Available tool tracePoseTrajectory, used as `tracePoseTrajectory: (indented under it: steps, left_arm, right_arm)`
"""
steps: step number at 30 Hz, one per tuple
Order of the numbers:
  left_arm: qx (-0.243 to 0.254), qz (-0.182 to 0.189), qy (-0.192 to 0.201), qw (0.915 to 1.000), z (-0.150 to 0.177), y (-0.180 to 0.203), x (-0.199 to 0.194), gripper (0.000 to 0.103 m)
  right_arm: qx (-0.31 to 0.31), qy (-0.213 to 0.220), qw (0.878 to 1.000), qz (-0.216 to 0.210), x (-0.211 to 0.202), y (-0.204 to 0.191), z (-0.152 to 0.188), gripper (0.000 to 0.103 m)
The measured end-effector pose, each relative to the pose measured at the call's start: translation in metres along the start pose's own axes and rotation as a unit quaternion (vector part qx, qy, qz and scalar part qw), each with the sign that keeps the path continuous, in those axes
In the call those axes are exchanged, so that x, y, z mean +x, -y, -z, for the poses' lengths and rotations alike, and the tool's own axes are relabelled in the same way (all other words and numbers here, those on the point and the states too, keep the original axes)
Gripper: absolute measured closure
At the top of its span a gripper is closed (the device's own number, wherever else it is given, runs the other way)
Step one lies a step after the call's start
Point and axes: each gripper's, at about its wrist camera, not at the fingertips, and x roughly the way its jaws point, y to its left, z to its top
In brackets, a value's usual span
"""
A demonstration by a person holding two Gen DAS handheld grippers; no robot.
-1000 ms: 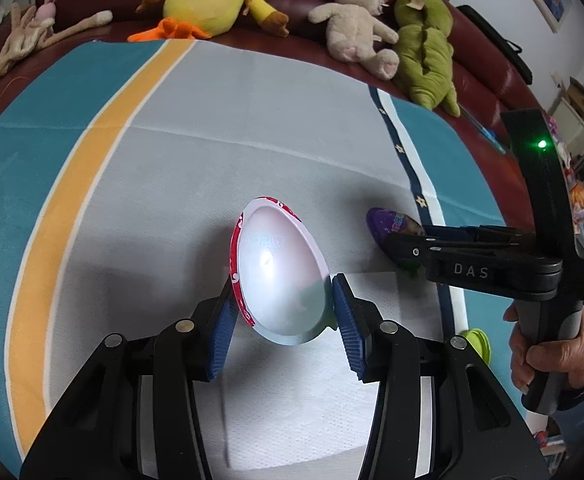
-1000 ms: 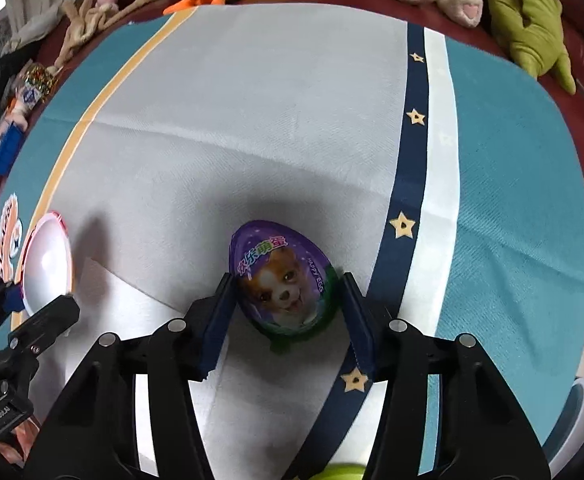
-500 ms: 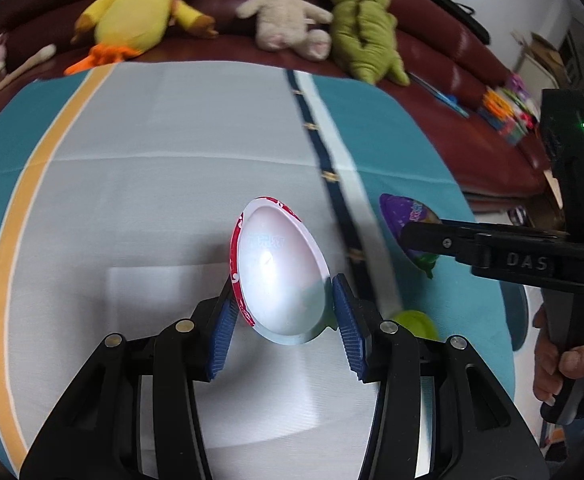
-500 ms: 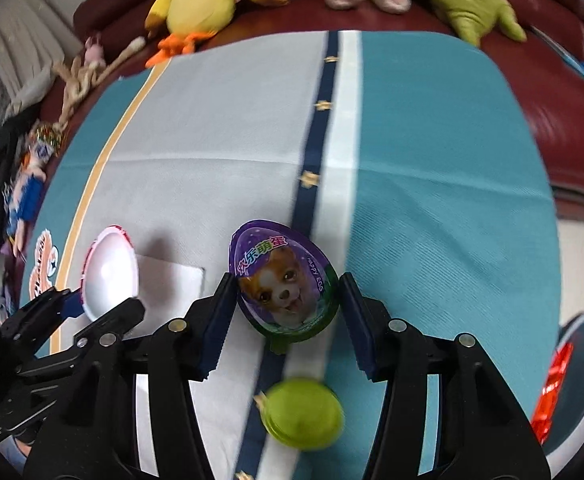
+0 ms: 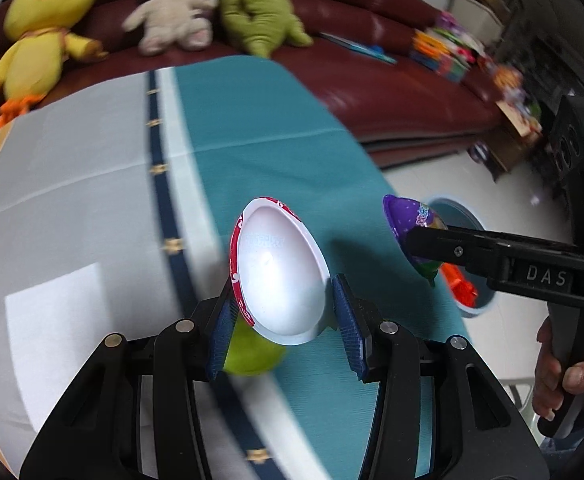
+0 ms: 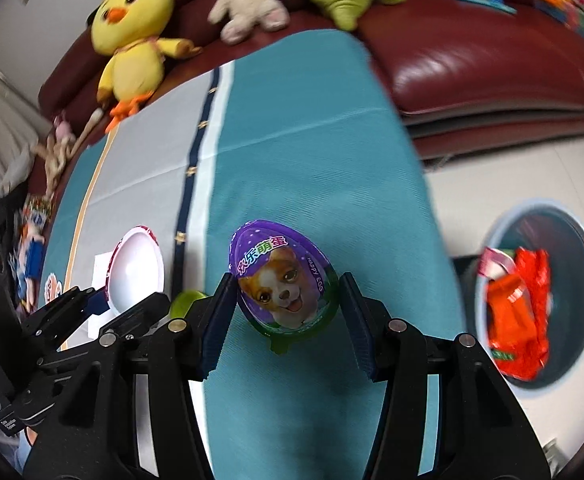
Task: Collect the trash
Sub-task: 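Carry the egg shell and purple egg over the bin and open both tools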
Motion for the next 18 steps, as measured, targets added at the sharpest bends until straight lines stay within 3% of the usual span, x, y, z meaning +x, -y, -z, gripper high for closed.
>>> tracePoseTrajectory:
  steps: [10,18]
  left_arm:
    - [0.082,0.02,-0.016,0.9963,-0.008,0.095,0.018,0.055]
    - [0.117,0.03,-0.038,0.9919,-0.012,0.139,0.037,0.055]
  right_arm:
    - [0.077,0.04,0.996,0.0,-0.046,0.088,0.03,0.053]
    - [0.13,0.068,0.989,0.007,-0.076,0.153,0.046,0.053]
